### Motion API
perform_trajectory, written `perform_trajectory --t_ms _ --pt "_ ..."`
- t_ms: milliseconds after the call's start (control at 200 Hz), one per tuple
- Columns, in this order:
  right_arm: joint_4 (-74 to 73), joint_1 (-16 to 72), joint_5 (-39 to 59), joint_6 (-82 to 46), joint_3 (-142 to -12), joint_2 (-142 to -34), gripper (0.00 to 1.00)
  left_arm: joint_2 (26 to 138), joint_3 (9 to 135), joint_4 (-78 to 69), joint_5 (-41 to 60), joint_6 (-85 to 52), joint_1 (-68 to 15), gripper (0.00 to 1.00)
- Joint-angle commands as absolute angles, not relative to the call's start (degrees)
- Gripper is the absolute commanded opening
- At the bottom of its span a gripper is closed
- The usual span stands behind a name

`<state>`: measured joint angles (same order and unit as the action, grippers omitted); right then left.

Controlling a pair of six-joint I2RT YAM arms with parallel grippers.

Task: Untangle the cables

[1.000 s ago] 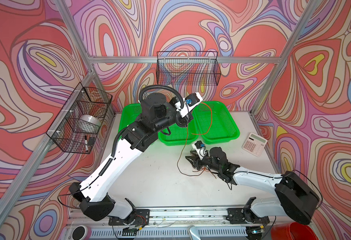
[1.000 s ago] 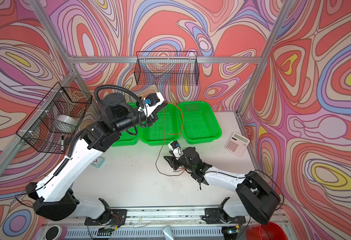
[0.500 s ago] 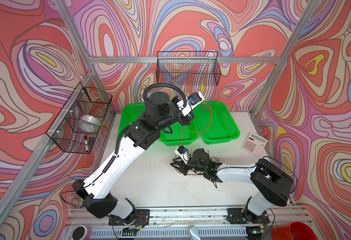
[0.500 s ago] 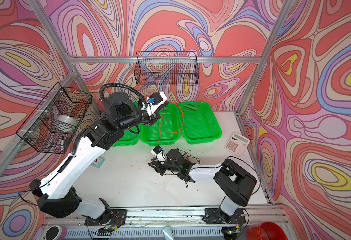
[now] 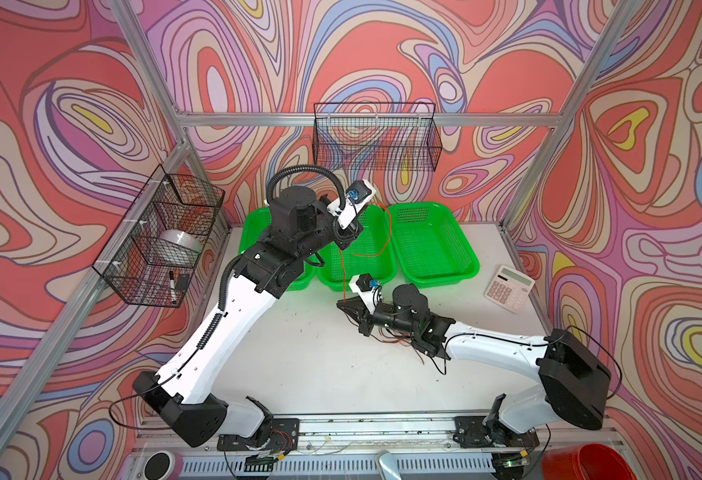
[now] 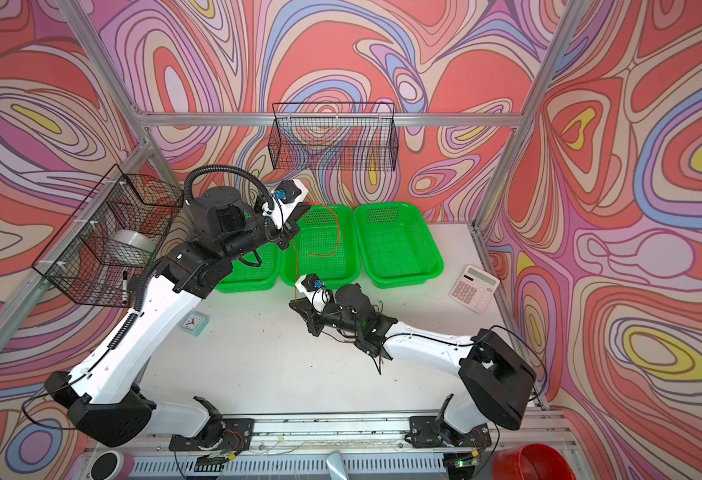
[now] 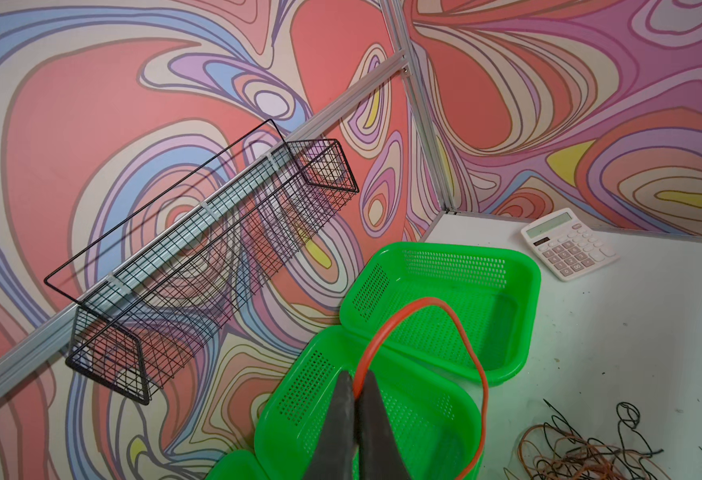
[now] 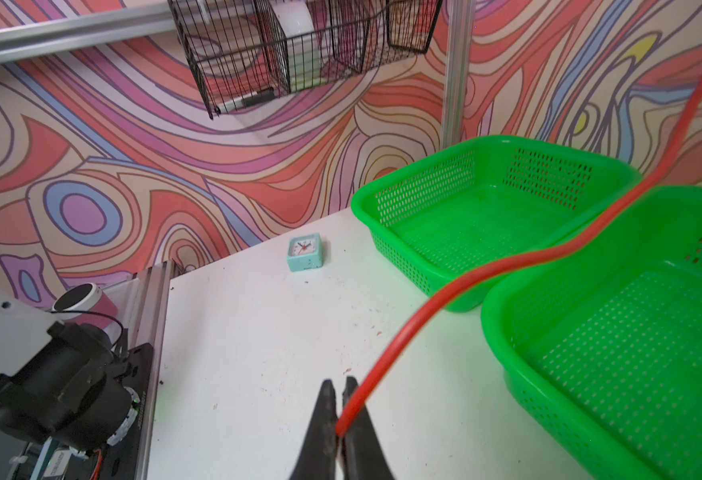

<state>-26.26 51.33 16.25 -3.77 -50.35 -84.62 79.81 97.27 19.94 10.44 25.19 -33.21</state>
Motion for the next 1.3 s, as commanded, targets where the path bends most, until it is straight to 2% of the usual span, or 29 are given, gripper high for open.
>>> perform_trajectory --t_ms 0,335,451,536,646,816,881,1066,1182,1297 --pt "-23.2 51.4 15.5 -2.3 -53.4 -82.5 0.0 76.8 95.1 18.6 10.8 23.0 -31.8 0.0" --pt "-16.5 51.2 7.8 3.5 -60.3 -80.1 0.0 72.6 86.2 16.2 15.0 14.5 -26.8 0.02" --pt "-16.5 50.6 5.1 4.3 -60.2 -79.3 0.0 70.8 82.4 16.0 17.1 11.8 -25.2 0.17" --pt "-16.1 49.9 4.8 5.0 -60.3 -78.7 0.0 69.6 79.6 15.9 17.5 10.7 -24.7 0.45" --pt "-15.6 48.7 5.7 4.6 -60.5 -78.1 0.0 67.0 76.0 14.7 17.6 10.1 -24.5 0.71" --pt "-15.0 47.5 7.2 4.3 -62.4 -78.1 0.0 62.7 71.1 12.3 19.1 10.5 -24.5 0.87" --pt "-14.9 47.2 7.3 3.9 -63.3 -78.5 0.0 60.6 68.2 11.0 21.2 10.7 -24.4 0.99" --pt "-14.8 47.0 9.1 3.3 -65.3 -79.7 0.0 56.7 60.3 7.9 24.6 8.5 -24.4 0.98" --pt "-14.7 47.0 10.2 2.2 -66.6 -80.5 0.0 55.5 54.6 2.0 27.3 5.9 -24.9 0.95" --pt "-14.8 47.0 11.6 0.6 -67.3 -80.8 0.0 56.8 50.4 -5.2 25.8 5.2 -27.2 0.95"
